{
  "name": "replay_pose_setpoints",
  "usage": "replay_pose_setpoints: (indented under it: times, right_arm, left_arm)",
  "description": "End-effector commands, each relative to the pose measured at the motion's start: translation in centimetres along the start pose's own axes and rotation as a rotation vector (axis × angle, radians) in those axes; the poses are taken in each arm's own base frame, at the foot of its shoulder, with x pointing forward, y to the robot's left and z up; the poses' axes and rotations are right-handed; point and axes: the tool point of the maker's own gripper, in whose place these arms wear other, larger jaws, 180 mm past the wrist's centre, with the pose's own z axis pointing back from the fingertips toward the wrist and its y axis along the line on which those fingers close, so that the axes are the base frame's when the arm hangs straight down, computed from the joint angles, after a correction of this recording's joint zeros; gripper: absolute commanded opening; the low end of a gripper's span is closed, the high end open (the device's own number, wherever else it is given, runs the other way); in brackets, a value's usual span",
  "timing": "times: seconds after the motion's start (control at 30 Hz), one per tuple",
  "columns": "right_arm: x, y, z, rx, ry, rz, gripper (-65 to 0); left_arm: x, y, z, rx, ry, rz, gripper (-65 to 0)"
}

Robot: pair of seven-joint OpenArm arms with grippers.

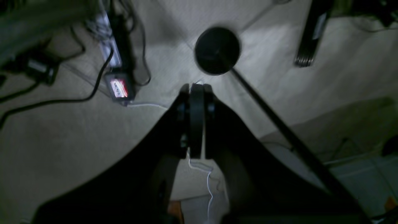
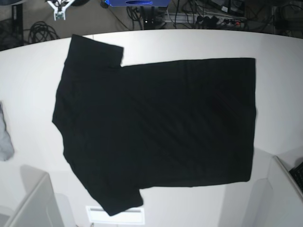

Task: Fold the T-shirt properly
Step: 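Move both grippers down to the shirt's shoulder corners by the collar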

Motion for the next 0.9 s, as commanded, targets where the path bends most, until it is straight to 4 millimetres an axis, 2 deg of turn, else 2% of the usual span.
replay_pose_setpoints:
  times: [0.0,0.17,0.37,0.57,0.7,0.77,0.8,0.87]
  right_arm:
    - [0.8,-0.8,0.9,-0.023,-0.032,-0.003,-65.0]
    - [5.5,-2.6,3.5,-0.08,-0.169,-0.021,-65.0]
    - [11.4,-2.0,3.8,-0.069,-0.31,-0.066,-65.0]
    - [17.5,0.1,4.5,-0.001,-0.456,-0.171,-65.0]
    - [20.7,1.9,5.6,0.16,-0.547,-0.273,-65.0]
    - [21.5,2.5,6.1,0.238,-0.574,-0.312,-65.0]
    - [21.8,2.8,6.4,0.278,-0.585,-0.331,-62.1]
    - [22.4,3.2,7.0,0.352,-0.605,-0.361,-43.7]
  left_arm:
    - [1.0,0.9,0.9,0.022,-0.031,0.012,-65.0]
    - [7.6,5.3,2.3,0.132,-0.206,0.236,-65.0]
    - [13.7,8.4,3.3,0.197,-0.384,0.28,-65.0]
    - [17.0,8.9,2.5,0.207,-0.483,0.3,-65.0]
    - [18.8,9.5,1.8,0.217,-0.535,0.311,-65.0]
    - [19.6,9.6,1.6,0.216,-0.558,0.313,-65.0]
    - [20.0,9.8,1.5,0.218,-0.572,0.315,-65.0]
    - [20.7,9.9,1.3,0.219,-0.591,0.316,-65.0]
